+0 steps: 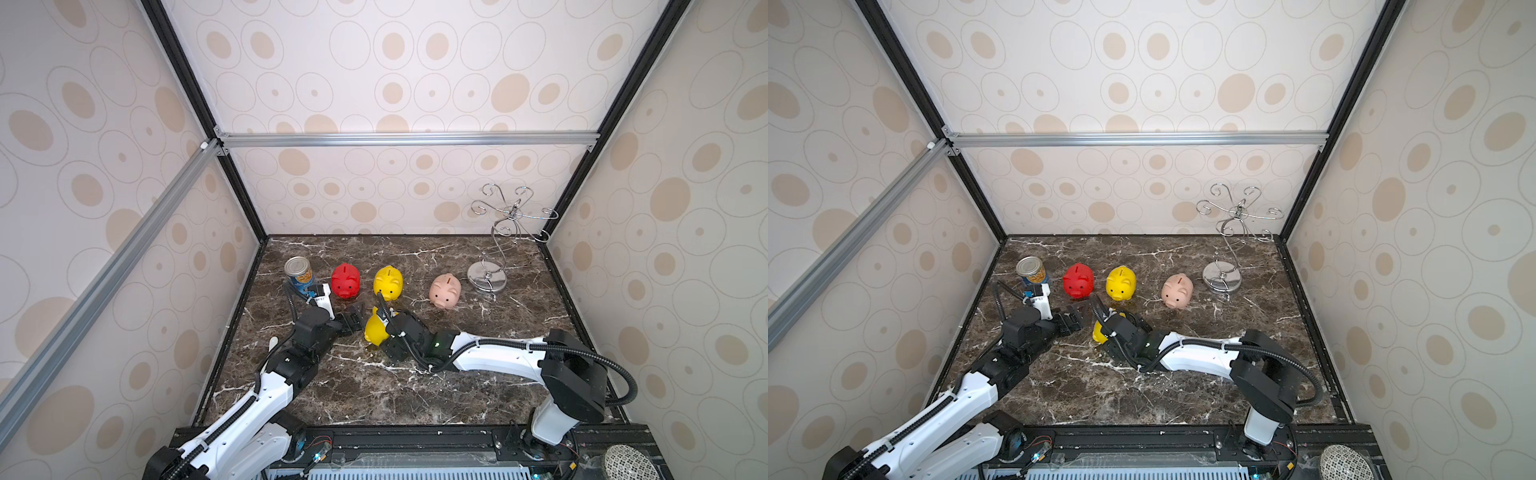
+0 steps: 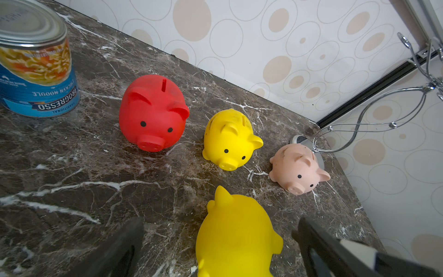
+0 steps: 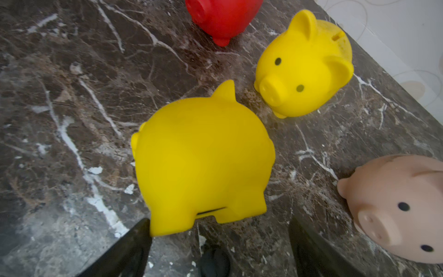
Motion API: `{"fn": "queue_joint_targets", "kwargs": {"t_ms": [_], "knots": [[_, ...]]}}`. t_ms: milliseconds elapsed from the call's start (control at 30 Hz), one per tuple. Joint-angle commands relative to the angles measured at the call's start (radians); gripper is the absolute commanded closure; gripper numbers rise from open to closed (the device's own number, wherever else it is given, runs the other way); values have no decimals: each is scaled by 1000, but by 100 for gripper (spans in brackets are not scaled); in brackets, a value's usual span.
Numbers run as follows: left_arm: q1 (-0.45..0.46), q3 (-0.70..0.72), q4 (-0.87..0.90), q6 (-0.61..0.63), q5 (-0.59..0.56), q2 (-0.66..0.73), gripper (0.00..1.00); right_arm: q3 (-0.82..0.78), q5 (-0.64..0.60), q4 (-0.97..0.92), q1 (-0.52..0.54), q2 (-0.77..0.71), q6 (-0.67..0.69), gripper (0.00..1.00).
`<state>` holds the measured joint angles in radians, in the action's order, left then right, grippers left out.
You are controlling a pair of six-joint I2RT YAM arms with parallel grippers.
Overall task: Open piggy banks
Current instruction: Adjust the piggy bank at the center of the board.
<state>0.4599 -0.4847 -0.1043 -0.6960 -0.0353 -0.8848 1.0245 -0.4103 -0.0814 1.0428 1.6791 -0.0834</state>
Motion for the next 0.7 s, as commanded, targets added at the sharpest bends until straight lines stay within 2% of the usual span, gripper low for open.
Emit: {"fn": "queue_joint_targets", "kwargs": {"t_ms": [0, 233, 500, 667], "knots": [[-7, -2, 14, -5, 3, 0, 0, -43, -14, -8, -33, -43, -18, 12], [-7, -14, 4, -5, 43, -26, 0, -119, 22, 15, -118, -102, -6, 14], [-7, -26, -5, 3, 83, -68, 0, -121, 64, 28, -202, -131, 33, 15], [-9, -41, -8, 16, 119, -102, 0, -108, 94, 2, -210, -147, 57, 16]]}}
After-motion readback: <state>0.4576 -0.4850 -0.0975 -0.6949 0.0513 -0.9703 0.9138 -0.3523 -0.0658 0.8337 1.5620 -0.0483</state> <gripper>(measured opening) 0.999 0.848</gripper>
